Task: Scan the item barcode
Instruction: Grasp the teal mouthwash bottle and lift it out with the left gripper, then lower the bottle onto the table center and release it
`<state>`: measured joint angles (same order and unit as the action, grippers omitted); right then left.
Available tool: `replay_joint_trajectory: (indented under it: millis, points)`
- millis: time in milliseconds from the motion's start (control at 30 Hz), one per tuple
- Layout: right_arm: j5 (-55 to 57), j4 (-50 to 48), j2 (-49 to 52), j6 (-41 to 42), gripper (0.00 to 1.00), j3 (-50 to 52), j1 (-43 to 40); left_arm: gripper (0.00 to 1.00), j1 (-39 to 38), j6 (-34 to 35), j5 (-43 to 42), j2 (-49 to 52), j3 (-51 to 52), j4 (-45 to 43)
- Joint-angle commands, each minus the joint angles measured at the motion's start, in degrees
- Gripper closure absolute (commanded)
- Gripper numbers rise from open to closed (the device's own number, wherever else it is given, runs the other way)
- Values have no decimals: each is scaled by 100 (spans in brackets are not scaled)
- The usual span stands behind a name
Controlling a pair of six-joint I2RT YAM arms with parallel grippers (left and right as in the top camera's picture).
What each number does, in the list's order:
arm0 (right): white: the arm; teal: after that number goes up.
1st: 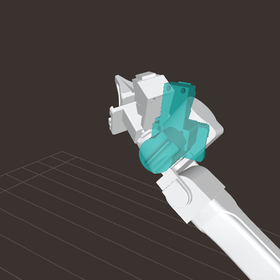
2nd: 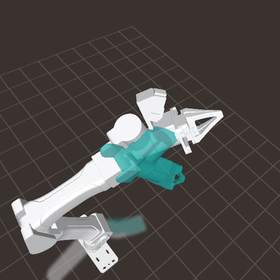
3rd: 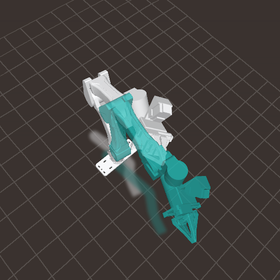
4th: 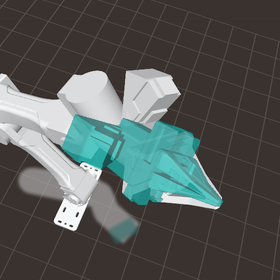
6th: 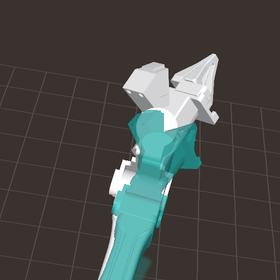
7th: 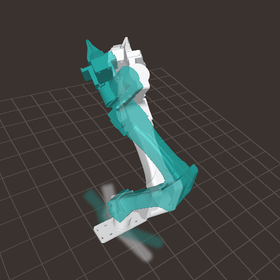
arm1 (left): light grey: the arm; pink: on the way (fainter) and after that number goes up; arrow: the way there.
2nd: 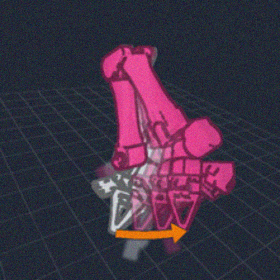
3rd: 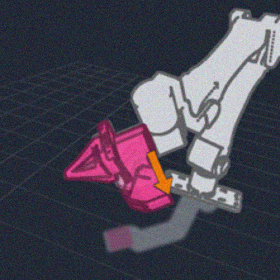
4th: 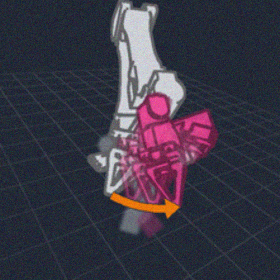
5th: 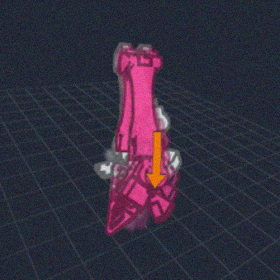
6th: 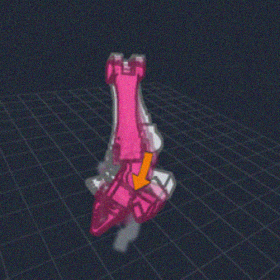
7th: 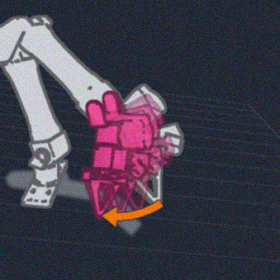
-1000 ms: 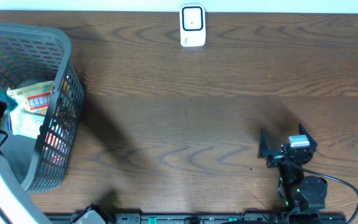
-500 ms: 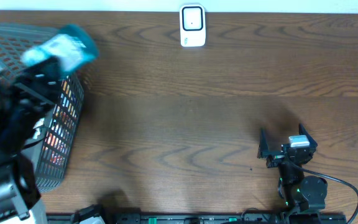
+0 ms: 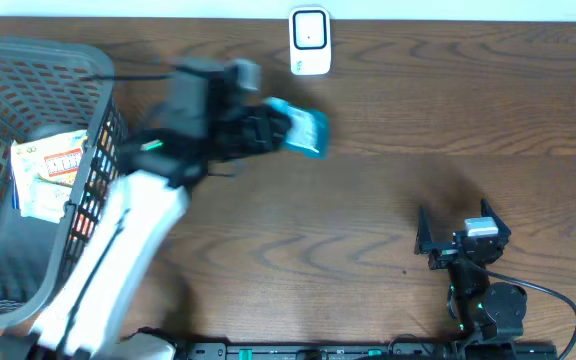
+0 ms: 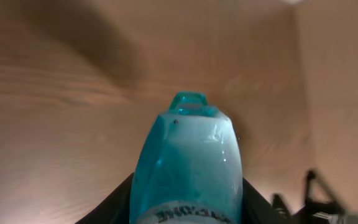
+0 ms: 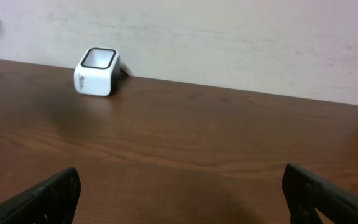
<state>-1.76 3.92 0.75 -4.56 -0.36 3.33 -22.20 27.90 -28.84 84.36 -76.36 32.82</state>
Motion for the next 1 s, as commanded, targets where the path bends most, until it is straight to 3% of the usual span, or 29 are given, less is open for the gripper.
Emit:
replay_joint_trajectory:
  millis: [0,367,600,767,967]
  points:
    - [-28,20,7,87,1,4,-46,71,-688,-459,-26,730,-24,-400]
    - [-28,20,7,87,1,4,-46,70,-1491,-516,-26,2371,-24,-1307]
    - [-28,20,7,87,1,4,-46,45,-1513,-564,459,2441,-24,-1266]
    - [-28,20,7,87,1,4,-46,42,-1513,-564,1272,2446,-24,-881]
    - [-28,20,7,87,1,4,-46,42,-1513,-632,1617,2474,44,-688]
